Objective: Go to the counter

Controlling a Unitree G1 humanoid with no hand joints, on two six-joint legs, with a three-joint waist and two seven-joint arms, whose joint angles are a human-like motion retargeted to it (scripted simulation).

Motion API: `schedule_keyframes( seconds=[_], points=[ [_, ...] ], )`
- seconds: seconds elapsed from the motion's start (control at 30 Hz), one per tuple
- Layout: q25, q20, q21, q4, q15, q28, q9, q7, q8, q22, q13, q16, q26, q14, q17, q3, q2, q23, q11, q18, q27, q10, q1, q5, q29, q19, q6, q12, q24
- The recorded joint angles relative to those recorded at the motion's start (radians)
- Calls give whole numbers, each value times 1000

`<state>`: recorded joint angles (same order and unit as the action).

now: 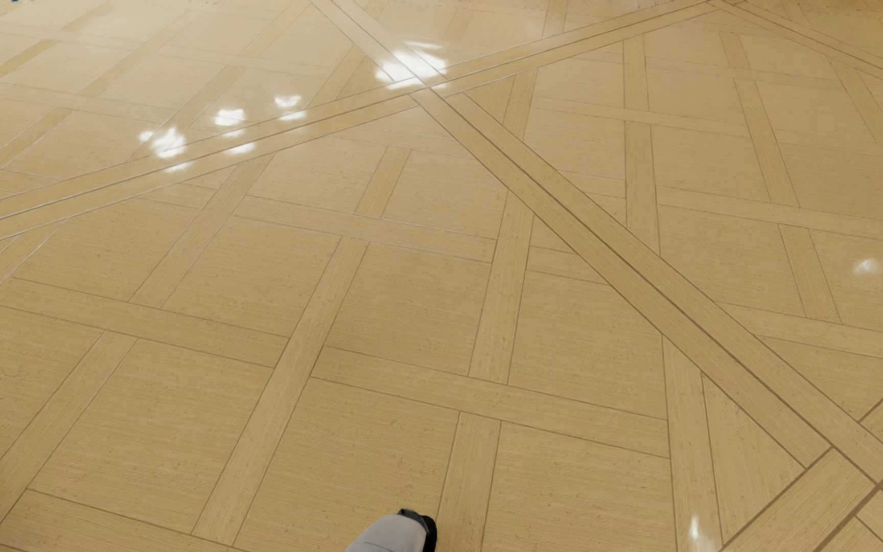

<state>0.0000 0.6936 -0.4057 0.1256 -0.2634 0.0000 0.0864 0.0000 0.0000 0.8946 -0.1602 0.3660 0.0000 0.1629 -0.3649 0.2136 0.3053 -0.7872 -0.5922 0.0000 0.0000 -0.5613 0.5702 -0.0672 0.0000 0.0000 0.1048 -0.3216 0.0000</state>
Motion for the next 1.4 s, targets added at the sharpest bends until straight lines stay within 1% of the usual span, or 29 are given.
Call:
schedule_keyframes(
  seconds=[0.03, 0.07, 0.1, 0.17, 0.2, 0.27, 0.33, 0.4, 0.47, 0.53, 0.57, 0.6, 0.63, 0.7, 0.77, 0.8, 0.83, 0.87, 0.9, 0.93, 1.0, 1.03, 1.07, 1.1, 1.17, 1.27, 1.3, 1.37, 1.4],
  points=[
    [0, 10, 2, 26, 146, 0, -1, 0, 0, 17, -16, -2, 0, 98, 15, -12, -24, -24, -113, 0, 0, -67, -5, -27, 0, 0, 22, 5, 0],
    [0, 17, -12, 57, 302, 0, -3, 0, 0, 32, -35, -4, 0, 104, 24, -42, -91, -51, -288, 0, 0, -109, -43, -48, 0, 0, 32, 16, 0],
    [0, 8, -38, 88, 357, 0, -6, 0, 0, 27, -49, -5, 0, 73, 24, -77, -200, -69, -491, 0, 0, -116, -97, -67, 0, 0, 36, 28, 0],
    [0, -28, -74, 111, 157, 0, 22, 0, 0, 11, -68, -8, 0, -56, 24, -175, -390, -77, -750, 0, 0, -49, -293, -79, 0, 0, 23, 71, 0],
    [0, -40, -83, 102, 69, 0, 28, 0, 0, 0, -80, -6, 0, -132, 23, -234, -482, -82, -760, 0, 0, -10, -388, -66, 0, 0, 2, 102, 0],
    [0, -51, -86, 79, 16, 0, 30, 0, 0, -69, -121, 20, 0, -296, 14, -350, -616, -74, -574, 0, 0, 77, -575, -56, 0, 0, -31, 153, 0],
    [0, -102, -71, 50, 81, 0, 21, 0, 0, -116, -151, 37, 0, -456, 9, -412, -699, -79, -250, 0, 0, 146, -734, -56, 0, 0, -49, 211, 0],
    [0, -148, -73, 38, 172, 0, -13, 0, 0, -137, -159, 49, 0, -538, 12, -449, -745, -113, 45, 0, 0, 157, -824, -64, 0, 0, -54, 265, 0],
    [0, -174, -77, 11, 151, 0, -21, 0, 0, -162, -164, 55, 0, -476, 15, -480, -774, -146, 46, 0, 0, 115, -889, -52, 0, 0, -66, 273, 0],
    [0, -211, -90, -42, 178, 0, -38, 0, 0, -157, -172, 27, 0, -273, 17, -504, -771, -193, -103, 0, 0, -74, -889, -12, 0, 0, -93, 221, 0],
    [0, -218, -79, -71, 164, 0, -42, 0, 0, -125, -174, 1, 0, -136, 23, -496, -752, -218, -171, 0, 0, -262, -827, 17, 0, 0, -110, 193, 0],
    [0, -194, -66, -88, 119, 0, -31, 0, 0, -99, -171, -13, 0, -60, 29, -472, -696, -230, -198, 0, 0, -488, -735, 45, 0, 0, -117, 173, 0],
    [0, -163, -75, -110, 72, 0, -10, 0, 0, -83, -161, -21, 0, -76, 31, -446, -611, -231, -181, 0, 0, -763, -611, 74, 0, 0, -132, 165, 0],
    [0, -77, -90, -77, 56, 0, 5, 0, 0, -40, -130, -31, 0, -31, 20, -321, -450, -186, -88, 0, 0, -752, -403, 56, 0, 0, -97, 145, 0],
    [0, -60, -90, -53, 37, 0, 20, 0, 0, 4, -92, -30, 0, 114, 3, -221, -291, -113, 12, 0, 0, -409, -268, 44, 0, 0, -68, 98, 0],
    [0, -56, -67, -49, 26, 0, 17, 0, 0, 19, -76, -24, 0, 133, -5, -189, -229, -66, 46, 0, 0, -196, -224, 44, 0, 0, -62, 78, 0],
    [0, -41, -38, -45, 8, 0, 10, 0, 0, 29, -65, -17, 0, 11, -15, -164, -177, -17, 65, 0, 0, -23, -198, 40, 0, 0, -56, 61, 0],
    [0, -24, -10, -39, -11, 0, 2, 0, 0, 37, -55, -10, 0, -183, -25, -146, -135, 18, 67, 0, 0, 68, -178, 33, 0, 0, -51, 46, 0],
    [0, -6, 14, -31, -19, 0, -2, 0, 0, 33, -54, 0, 0, -265, -32, -134, -98, 39, 53, 0, 0, 85, -159, 27, 0, 0, -43, 28, 0],
    [0, 8, 41, -19, 5, 0, -7, 0, 0, 27, -64, 10, 0, -188, -32, -124, -72, 45, 16, 0, 0, 60, -144, 22, 0, 0, -35, 10, 0],
    [0, 9, 76, 42, 196, 0, -22, 0, 0, 38, -101, 12, 0, 6, -19, -141, -119, 16, -229, 0, 0, -29, -165, -25, 0, 0, -3, -18, 0],
    [0, 16, 64, 75, 272, 0, -23, 0, 0, 49, -112, 11, 0, 16, -12, -170, -215, -23, -444, 0, 0, -66, -203, -49, 0, 0, 10, -18, 0],
    [0, 16, 45, 97, 225, 0, -10, 0, 0, 46, -118, 15, 0, -31, -8, -201, -318, -55, -622, 0, 0, -70, -275, -64, 0, 0, 22, -9, 0],
    [0, 12, 17, 103, 123, 0, 9, 0, 0, 37, -118, 18, 0, -99, -3, -233, -415, -79, -698, 0, 0, -38, -371, -69, 0, 0, 28, 6, 0],
    [0, 2, -39, 85, 29, 0, 26, 0, 0, 36, -136, 25, 0, -229, 1, -337, -556, -110, -538, 0, 0, 27, -546, -48, 0, 0, 2, 60, 0],
    [0, -82, -14, 55, 94, 0, 5, 0, 0, -41, -197, 40, 0, -437, -15, -443, -690, -107, -33, 0, 0, 116, -737, -42, 0, 0, -46, 128, 0],
    [0, -115, 4, 43, 122, 0, -10, 0, 0, -68, -212, 45, 0, -484, -17, -472, -729, -112, 58, 0, 0, 123, -780, -49, 0, 0, -62, 145, 0],
    [0, -139, 10, 24, 170, 0, -25, 0, 0, -96, -241, 50, 0, -501, -28, -533, -780, -130, -10, 0, 0, 49, -846, -70, 0, 0, -102, 162, 0],
    [0, -181, 25, 5, 207, 0, -24, 0, 0, -118, -249, 42, 0, -412, -28, -556, -792, -147, -110, 0, 0, -66, -848, -53, 0, 0, -130, 155, 0]
  ],
)
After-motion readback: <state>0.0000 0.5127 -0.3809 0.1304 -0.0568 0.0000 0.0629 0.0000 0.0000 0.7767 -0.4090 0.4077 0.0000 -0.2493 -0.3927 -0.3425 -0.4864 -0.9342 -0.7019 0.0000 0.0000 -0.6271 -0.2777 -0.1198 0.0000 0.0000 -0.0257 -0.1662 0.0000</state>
